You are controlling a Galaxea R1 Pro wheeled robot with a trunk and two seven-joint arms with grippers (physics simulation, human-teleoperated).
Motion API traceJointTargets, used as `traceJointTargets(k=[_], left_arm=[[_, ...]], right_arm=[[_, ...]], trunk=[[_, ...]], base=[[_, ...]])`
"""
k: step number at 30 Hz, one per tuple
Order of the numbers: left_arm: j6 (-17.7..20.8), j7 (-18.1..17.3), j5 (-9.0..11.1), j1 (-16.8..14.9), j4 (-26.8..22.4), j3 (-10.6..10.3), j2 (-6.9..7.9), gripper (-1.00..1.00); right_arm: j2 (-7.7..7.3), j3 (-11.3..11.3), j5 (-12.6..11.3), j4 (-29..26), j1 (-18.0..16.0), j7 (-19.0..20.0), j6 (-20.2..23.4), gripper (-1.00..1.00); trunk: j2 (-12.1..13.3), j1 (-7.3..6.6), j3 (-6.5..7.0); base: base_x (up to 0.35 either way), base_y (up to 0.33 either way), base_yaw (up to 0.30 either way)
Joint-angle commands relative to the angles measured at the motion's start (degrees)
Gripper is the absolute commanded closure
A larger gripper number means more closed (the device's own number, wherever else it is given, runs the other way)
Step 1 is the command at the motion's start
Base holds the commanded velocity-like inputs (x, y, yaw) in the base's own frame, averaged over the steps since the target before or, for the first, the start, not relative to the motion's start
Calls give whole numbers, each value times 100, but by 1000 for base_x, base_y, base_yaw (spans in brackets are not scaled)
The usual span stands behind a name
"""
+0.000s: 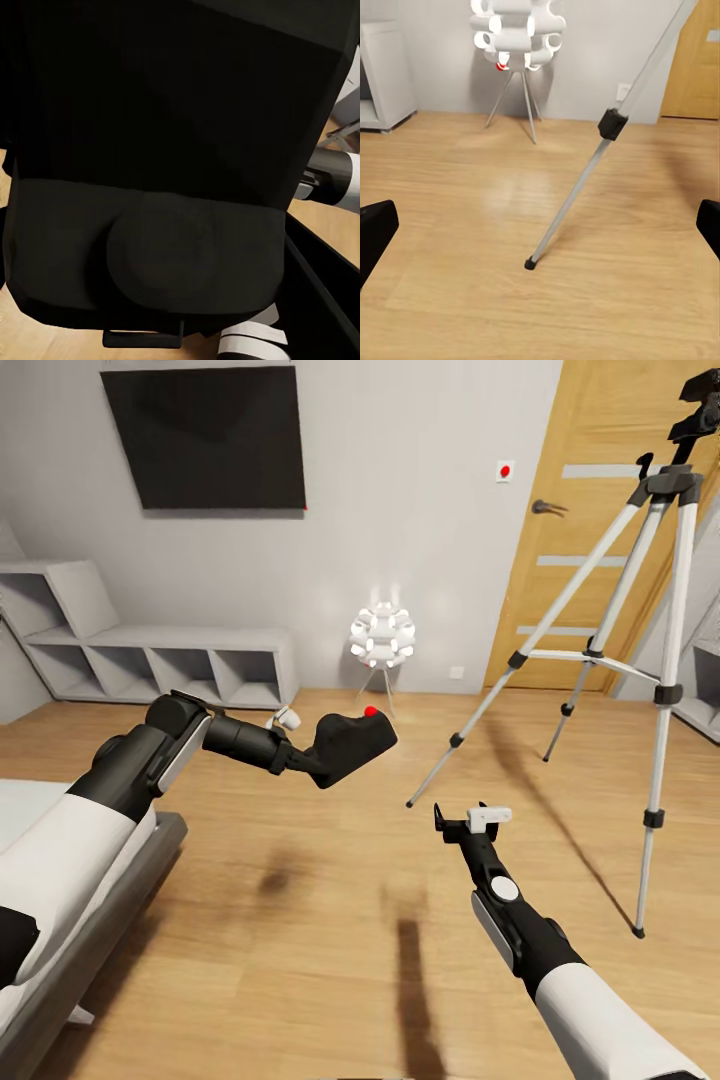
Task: Attach the digital camera to the camera tripod in the bedroom.
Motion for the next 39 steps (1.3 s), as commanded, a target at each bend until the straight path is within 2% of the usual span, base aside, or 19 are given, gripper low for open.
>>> traceJointTargets(k=[1, 22, 39], left_arm=[[45, -4, 24, -6, 0, -15, 5, 100], [45, -4, 24, -6, 0, -18, 5, 100], [45, -4, 24, -6, 0, -18, 5, 100]], right_arm=[[-10, 48, -60, 3, -5, -45, -23, -100], [-10, 48, -60, 17, -5, -46, -27, -100], [-10, 48, -60, 21, -5, -45, -23, -100]], trunk=[[0, -4, 8], [28, -58, 281], [50, -102, 585]], base=[[0, 0, 0], [0, 0, 0], [0, 0, 0]])
